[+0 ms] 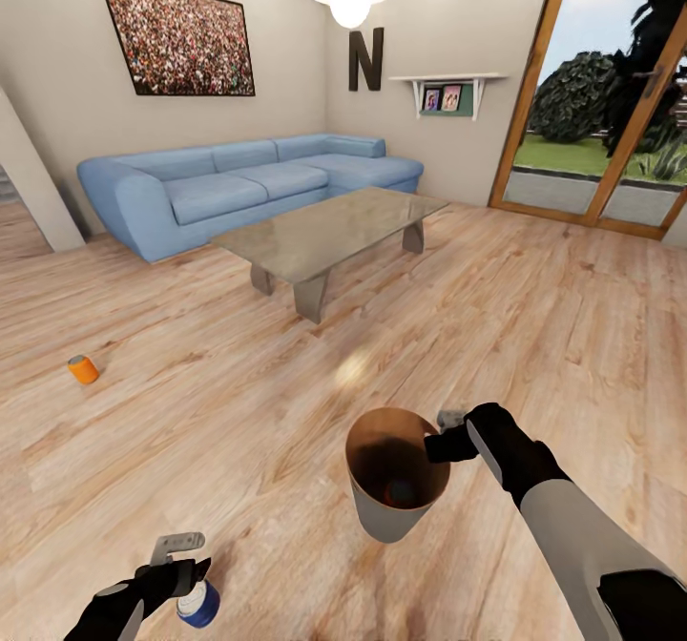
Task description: Put the three can of soda from the living room inside the tash can in the kitchen.
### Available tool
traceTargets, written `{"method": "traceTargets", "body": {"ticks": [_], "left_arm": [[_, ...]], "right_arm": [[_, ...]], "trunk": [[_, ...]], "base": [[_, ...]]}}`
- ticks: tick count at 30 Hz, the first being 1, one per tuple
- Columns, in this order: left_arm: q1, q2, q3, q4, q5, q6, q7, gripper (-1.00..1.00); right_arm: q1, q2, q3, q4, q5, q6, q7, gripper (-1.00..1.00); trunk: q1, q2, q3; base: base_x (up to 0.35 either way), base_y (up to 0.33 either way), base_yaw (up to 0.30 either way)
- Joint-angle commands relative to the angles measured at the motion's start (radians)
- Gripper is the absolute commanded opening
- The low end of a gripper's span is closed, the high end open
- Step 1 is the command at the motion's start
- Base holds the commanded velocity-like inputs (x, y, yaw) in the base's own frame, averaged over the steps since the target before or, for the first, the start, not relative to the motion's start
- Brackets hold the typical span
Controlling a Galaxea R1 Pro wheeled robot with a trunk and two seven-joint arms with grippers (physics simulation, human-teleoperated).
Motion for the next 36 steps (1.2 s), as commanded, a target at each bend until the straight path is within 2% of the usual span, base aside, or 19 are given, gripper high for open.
{"method": "traceTargets", "body": {"ticks": [1, 6, 13, 22, 32, 36], "left_arm": [[0.0, 0.0, 0.0, 0.0, 0.0, 0.0, 0.0, 1.0], [0.0, 0.0, 0.0, 0.0, 0.0, 0.0, 0.0, 1.0], [0.0, 0.0, 0.0, 0.0, 0.003, 0.0, -0.001, 1.0], [0.0, 0.0, 0.0, 0.0, 0.004, 0.0, -0.001, 1.0], [0.0, 0.0, 0.0, -0.001, 0.005, 0.0, 0.0, 1.0], [0.0, 0.0, 0.001, 0.0, 0.003, 0.001, 0.001, 1.0]], "right_arm": [[0.0, 0.0, 0.0, -0.001, -0.019, 0.003, -0.005, -1.0], [0.001, 0.0, 0.0, -0.001, -0.019, 0.003, -0.005, -1.0], [0.002, 0.001, 0.002, -0.001, -0.019, 0.003, -0.005, -1.0], [0.002, 0.002, 0.002, -0.001, -0.019, 0.003, -0.005, -1.0], [0.002, 0.002, 0.003, -0.001, -0.019, 0.003, -0.005, -1.0], [0.002, 0.002, 0.003, -0.001, -0.019, 0.003, -0.006, -1.0]], "trunk": [[0.004, -0.007, -0.003], [0.023, -0.042, -0.019], [0.023, -0.042, -0.019], [0.023, -0.042, -0.019], [0.023, -0.042, -0.019], [0.038, -0.07, -0.031]], "base": [[0.0, 0.0, 0.0], [0.0, 0.0, 0.0], [0.011, 0.001, 0.0], [0.177, 0.038, 0.0], [0.023, 0.005, 0.0], [0.001, 0.0, 0.0]]}}
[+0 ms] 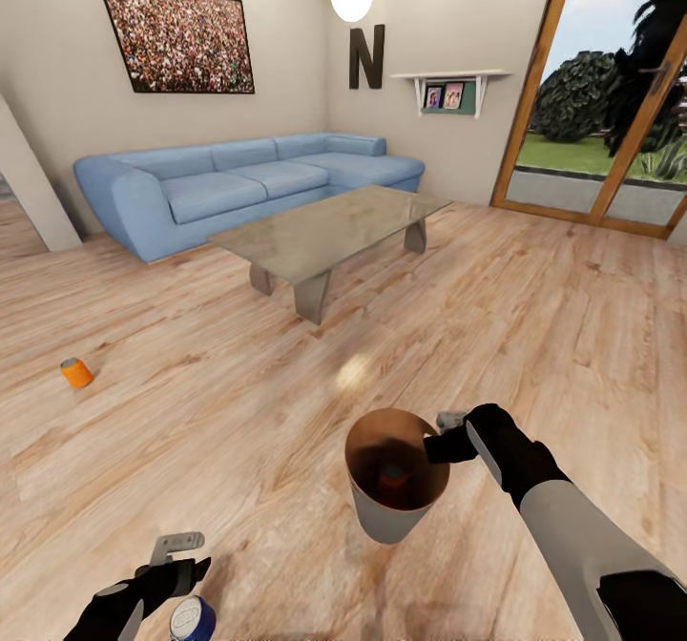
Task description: Put the three can of soda from the living room inside the tash can in the kitchen.
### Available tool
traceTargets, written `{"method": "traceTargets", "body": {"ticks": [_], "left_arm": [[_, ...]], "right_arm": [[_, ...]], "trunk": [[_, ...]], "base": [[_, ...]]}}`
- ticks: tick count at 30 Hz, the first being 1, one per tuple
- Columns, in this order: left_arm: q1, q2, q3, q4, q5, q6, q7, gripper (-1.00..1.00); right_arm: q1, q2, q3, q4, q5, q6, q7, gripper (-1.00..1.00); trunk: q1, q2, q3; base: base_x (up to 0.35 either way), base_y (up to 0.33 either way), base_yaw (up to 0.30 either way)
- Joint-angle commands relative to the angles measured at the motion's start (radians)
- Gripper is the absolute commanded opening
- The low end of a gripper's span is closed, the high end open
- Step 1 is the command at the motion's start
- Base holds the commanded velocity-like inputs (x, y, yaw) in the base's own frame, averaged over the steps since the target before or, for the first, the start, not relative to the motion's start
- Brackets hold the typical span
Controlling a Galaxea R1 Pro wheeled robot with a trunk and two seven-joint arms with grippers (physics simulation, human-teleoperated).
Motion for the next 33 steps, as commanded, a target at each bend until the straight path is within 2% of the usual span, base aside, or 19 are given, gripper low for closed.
{"method": "traceTargets", "body": {"ticks": [1, 10, 16, 24, 33], "left_arm": [[0.0, 0.0, 0.0, 0.0, 0.0, 0.0, 0.0, 1.0], [0.0, 0.0, 0.0, 0.001, 0.001, 0.0, 0.001, 1.0], [0.0, 0.0, 0.0, 0.001, -0.002, 0.0, 0.0, 1.0], [0.0, 0.0, 0.0, 0.001, -0.003, 0.001, -0.001, 1.0], [0.0, 0.0, 0.0, 0.001, -0.003, 0.002, -0.001, 1.0]], "right_arm": [[-0.001, 0.0, 0.0, -0.001, -0.02, 0.003, -0.005, -1.0], [-0.001, 0.0, 0.0, -0.003, -0.02, 0.003, -0.004, -1.0], [-0.001, 0.0, 0.0, -0.009, -0.02, 0.003, -0.004, -1.0], [0.0, -0.001, -0.003, -0.031, -0.02, 0.003, -0.003, -1.0], [0.069, -0.002, -0.007, -0.209, -0.02, 0.01, 0.001, -1.0]], "trunk": [[0.004, -0.007, -0.003], [0.038, -0.07, -0.031], [0.041, -0.072, -0.054], [0.041, -0.072, -0.054], [0.041, -0.072, -0.054]], "base": [[0.0, 0.0, 0.0], [0.0, 0.0, 0.0], [0.0, 0.0, 0.0], [0.0, 0.0, 0.0], [0.0, 0.0, 0.0]]}}
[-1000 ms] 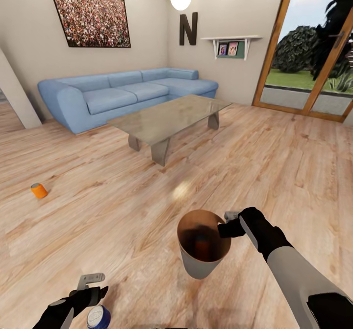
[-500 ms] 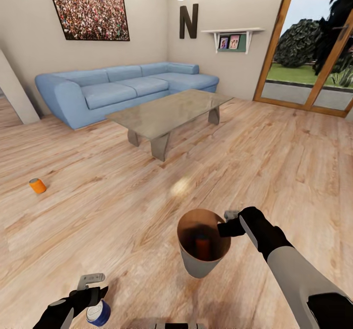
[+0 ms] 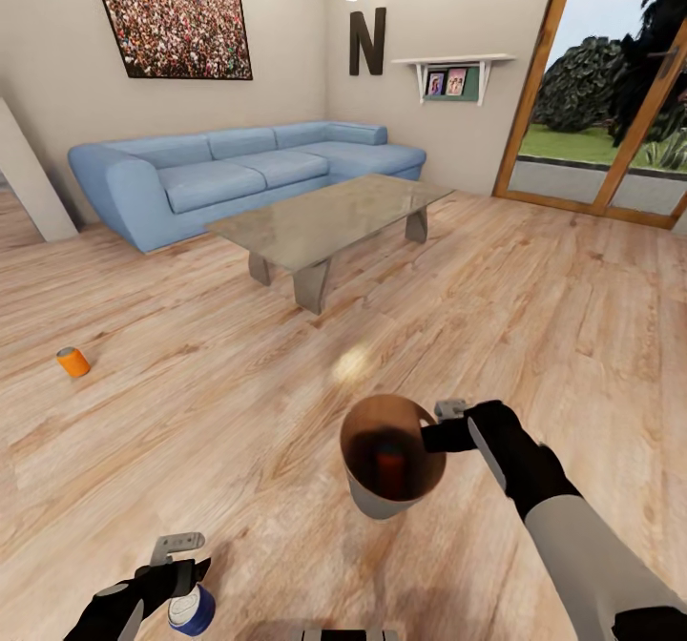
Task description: Put the three can of soda from the living room inside the tash can in the kitchen.
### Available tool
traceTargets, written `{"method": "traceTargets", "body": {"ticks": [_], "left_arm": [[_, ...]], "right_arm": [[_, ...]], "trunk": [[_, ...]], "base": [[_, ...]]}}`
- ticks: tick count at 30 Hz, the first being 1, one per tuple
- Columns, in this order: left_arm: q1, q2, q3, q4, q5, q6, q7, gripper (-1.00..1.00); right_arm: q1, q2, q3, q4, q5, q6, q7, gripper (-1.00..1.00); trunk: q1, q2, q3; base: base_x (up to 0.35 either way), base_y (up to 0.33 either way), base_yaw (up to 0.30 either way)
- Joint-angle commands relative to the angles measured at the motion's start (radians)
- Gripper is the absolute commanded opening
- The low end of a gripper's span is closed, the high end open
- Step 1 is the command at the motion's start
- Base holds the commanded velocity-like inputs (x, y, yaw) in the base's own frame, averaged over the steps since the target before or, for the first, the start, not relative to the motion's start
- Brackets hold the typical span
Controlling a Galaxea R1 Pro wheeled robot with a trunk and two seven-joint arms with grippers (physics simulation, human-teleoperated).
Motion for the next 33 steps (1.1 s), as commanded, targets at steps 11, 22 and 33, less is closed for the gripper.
{"method": "traceTargets", "body": {"ticks": [11, 22, 33], "left_arm": [[-0.001, 0.0, 0.0, 0.029, 0.0, 0.026, -0.001, 1.0], [-0.002, 0.0, -0.001, 0.031, 0.0, 0.087, -0.002, 1.0], [0.0, 0.0, -0.002, 0.023, 0.003, 0.09, 0.0, 1.0]], "right_arm": [[0.045, -0.006, -0.006, -0.11, -0.018, 0.033, 0.0, -1.0], [0.046, -0.015, -0.051, -0.134, -0.019, 0.042, 0.002, -1.0], [0.047, -0.015, -0.116, -0.153, -0.02, 0.042, 0.004, -1.0]], "trunk": [[0.0, 0.0, 0.0], [0.0, 0.0, 0.0], [0.0, 0.0, 0.0]], "base": [[0.0, 0.0, 0.0], [0.0, 0.0, 0.0], [0.0, 0.0, 0.0]]}}
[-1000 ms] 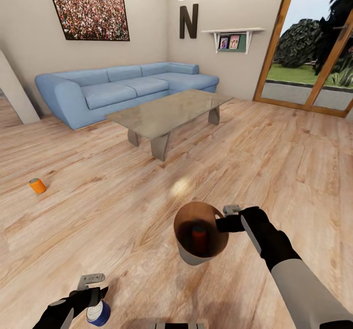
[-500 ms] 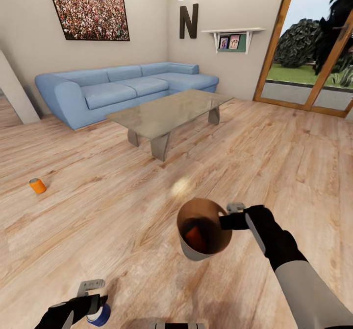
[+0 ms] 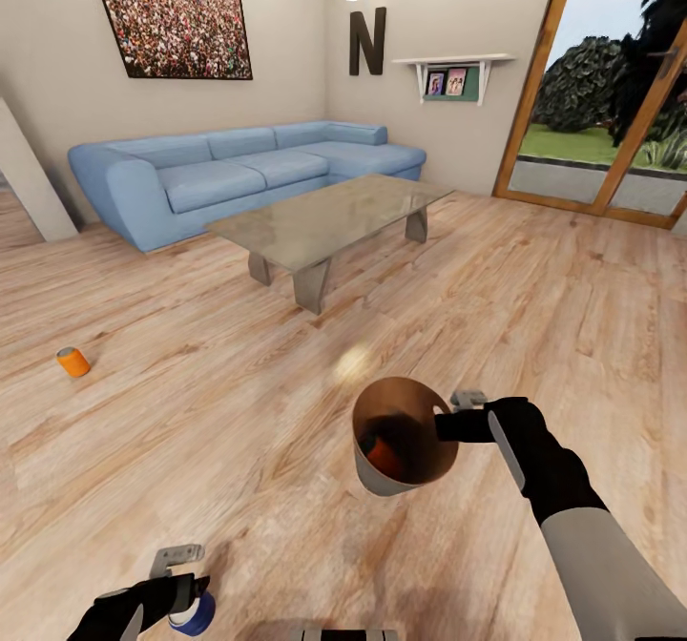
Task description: Put the three can of soda from the living room inside the tash can in the kitchen.
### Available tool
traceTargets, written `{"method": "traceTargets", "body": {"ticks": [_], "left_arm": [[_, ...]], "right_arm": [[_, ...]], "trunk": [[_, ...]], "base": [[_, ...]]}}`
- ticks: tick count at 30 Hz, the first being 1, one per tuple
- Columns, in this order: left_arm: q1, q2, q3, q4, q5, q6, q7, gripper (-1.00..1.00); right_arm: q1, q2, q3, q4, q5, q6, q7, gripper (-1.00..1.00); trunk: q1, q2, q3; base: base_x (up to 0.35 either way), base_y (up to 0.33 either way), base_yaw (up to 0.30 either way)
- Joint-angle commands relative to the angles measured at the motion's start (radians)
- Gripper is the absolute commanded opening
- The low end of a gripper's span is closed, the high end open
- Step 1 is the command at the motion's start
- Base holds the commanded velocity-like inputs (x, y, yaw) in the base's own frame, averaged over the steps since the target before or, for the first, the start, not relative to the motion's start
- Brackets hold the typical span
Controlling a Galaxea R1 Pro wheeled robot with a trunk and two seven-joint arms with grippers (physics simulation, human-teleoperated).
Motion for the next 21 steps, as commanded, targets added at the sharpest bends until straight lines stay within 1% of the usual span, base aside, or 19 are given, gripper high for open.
{"method": "traceTargets", "body": {"ticks": [1, 3, 10, 20, 21], "left_arm": [[0.0, 0.0, 0.0, -0.001, 0.0, 0.0, 0.0, 1.0], [0.0, 0.0, 0.0, -0.002, 0.001, -0.001, 0.0, 1.0], [0.0, 0.0, 0.0, -0.002, 0.002, -0.002, 0.0, 1.0], [0.0, 0.0, 0.0, -0.003, 0.003, -0.003, 0.002, 1.0], [0.0, 0.0, 0.0, -0.003, 0.003, -0.003, 0.004, 1.0]], "right_arm": [[0.0, 0.0, 0.0, -0.001, -0.019, 0.003, -0.005, -1.0], [0.0, 0.0, -0.002, -0.002, -0.019, 0.003, -0.005, -1.0], [0.0, 0.002, -0.002, -0.002, -0.019, 0.003, -0.005, -1.0], [0.004, 0.002, -0.002, -0.002, -0.018, 0.003, -0.005, -1.0], [0.004, 0.002, -0.002, -0.002, -0.018, 0.003, -0.005, -1.0]], "trunk": [[0.0, 0.0, 0.0], [0.0, 0.0, 0.0], [0.0, 0.0, 0.0], [0.0, 0.0, 0.0], [0.0, 0.0, -0.004]], "base": [[0.0, 0.0, 0.0], [0.044, 0.061, 0.0], [0.056, 0.171, 0.0], [0.004, 0.025, 0.0], [0.0, 0.002, 0.0]]}}
